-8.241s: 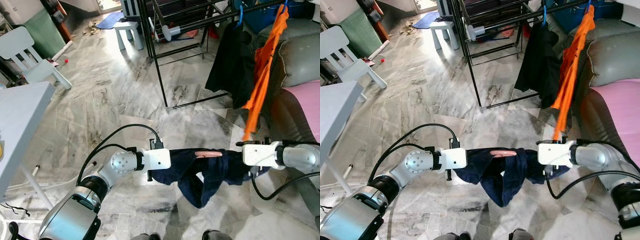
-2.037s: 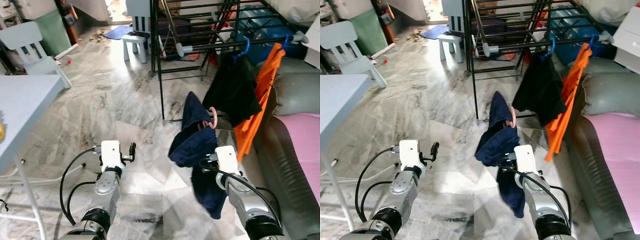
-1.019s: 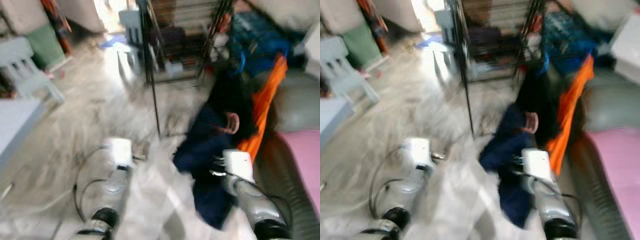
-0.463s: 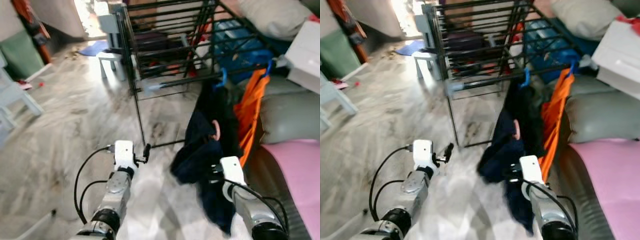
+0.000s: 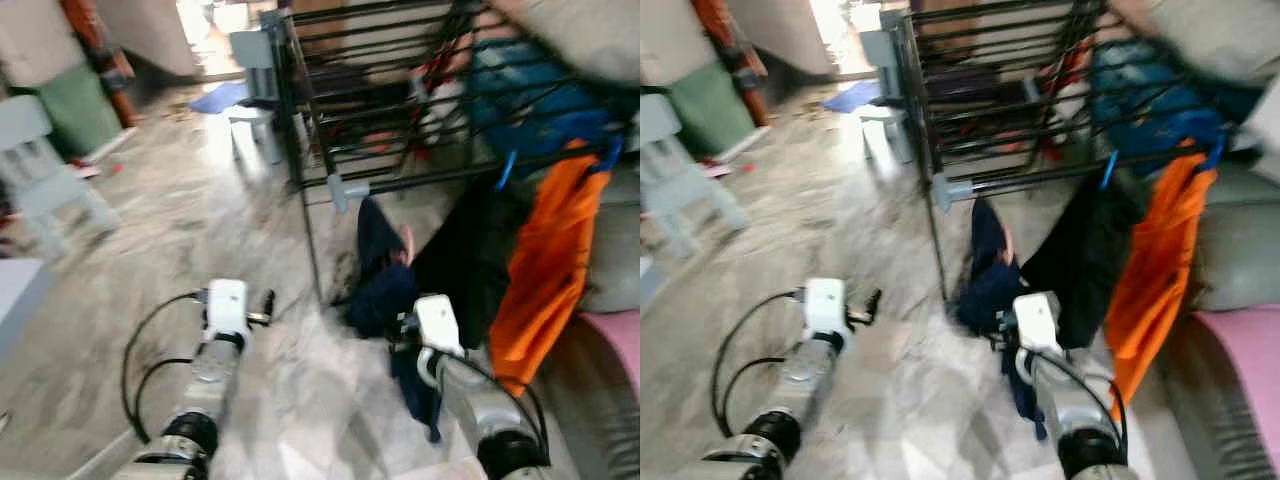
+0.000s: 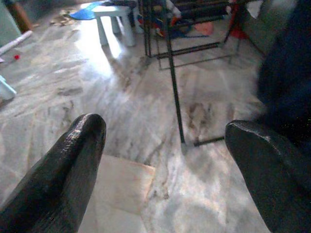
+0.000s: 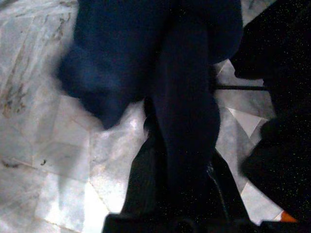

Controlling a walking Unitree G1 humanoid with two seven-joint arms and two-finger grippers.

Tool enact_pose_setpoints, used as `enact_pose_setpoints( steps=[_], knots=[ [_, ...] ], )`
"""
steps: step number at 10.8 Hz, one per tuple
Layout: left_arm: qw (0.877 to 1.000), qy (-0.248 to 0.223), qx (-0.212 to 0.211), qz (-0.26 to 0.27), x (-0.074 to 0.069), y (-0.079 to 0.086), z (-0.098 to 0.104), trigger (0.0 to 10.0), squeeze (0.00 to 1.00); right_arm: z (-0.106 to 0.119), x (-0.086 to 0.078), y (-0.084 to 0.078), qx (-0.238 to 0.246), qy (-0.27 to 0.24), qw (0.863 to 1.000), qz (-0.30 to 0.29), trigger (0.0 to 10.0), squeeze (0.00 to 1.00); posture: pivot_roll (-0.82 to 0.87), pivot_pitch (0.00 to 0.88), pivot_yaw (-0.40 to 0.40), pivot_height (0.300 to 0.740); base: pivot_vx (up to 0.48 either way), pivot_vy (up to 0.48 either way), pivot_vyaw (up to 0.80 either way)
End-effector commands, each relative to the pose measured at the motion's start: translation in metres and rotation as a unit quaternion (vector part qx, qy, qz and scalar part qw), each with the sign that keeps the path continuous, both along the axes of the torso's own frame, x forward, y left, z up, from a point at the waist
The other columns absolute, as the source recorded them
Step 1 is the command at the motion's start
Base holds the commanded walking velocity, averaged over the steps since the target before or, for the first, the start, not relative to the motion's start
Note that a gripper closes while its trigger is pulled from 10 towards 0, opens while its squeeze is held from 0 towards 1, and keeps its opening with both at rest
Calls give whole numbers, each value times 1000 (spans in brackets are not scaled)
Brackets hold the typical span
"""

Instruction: Hang hanger

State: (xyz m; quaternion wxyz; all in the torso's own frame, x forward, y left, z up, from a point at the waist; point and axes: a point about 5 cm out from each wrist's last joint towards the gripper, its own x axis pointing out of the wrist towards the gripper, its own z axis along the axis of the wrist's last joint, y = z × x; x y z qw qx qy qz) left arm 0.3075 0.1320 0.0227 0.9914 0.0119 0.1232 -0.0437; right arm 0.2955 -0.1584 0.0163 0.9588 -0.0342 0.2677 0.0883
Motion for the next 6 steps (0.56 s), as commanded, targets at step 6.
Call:
enact_pose_setpoints(
  steps=[6],
  knots=[
    [999,41,18,3,-19,12,-21,10000,0,41,45,-5,8,-50,999,-11,10000,0,-101,0,98,740,0,0,0]
  ],
)
